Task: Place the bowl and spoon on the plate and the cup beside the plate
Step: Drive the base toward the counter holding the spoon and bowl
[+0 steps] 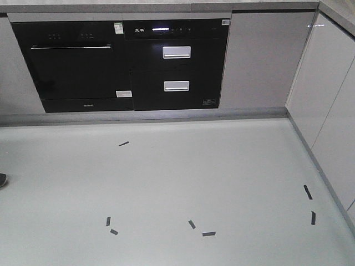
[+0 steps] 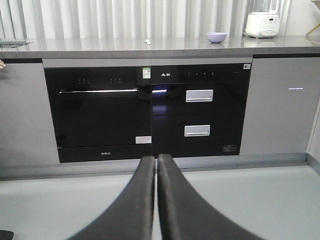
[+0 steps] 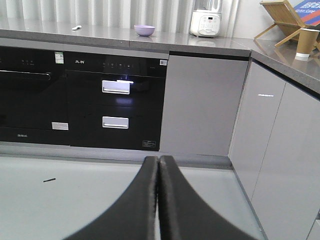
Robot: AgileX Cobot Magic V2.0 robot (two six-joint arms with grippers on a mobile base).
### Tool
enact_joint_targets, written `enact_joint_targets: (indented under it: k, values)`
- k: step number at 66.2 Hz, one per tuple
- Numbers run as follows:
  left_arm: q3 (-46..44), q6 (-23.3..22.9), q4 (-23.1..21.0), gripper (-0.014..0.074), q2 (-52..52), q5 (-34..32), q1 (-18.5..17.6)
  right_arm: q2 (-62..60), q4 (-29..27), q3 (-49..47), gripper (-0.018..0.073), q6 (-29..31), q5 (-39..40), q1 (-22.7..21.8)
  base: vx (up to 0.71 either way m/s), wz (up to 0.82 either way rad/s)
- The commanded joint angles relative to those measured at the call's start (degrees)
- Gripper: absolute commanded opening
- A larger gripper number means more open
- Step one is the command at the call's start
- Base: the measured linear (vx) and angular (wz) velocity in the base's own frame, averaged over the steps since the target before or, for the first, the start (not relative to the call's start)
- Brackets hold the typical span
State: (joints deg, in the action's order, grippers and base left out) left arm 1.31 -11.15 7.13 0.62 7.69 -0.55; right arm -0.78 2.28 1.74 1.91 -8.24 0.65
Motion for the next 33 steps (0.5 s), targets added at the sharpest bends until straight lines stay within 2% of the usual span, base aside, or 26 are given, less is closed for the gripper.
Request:
enact_joint_targets:
  k: [1, 33]
  values:
    - [-0.99, -0.37, -0.42, -0.0006, 0.81, -3.93, -0.22, -0.24, 0.24, 0.4, -0.0011, 0.22, 4.22, -0.28, 0.0, 0.0]
    - [-0.99, -0.37, -0.42, -0.0006, 0.81, -3.93, -0.22, -0.24, 0.24, 0.4, -0.0011, 0.22, 4.22, -0.28, 0.0, 0.0]
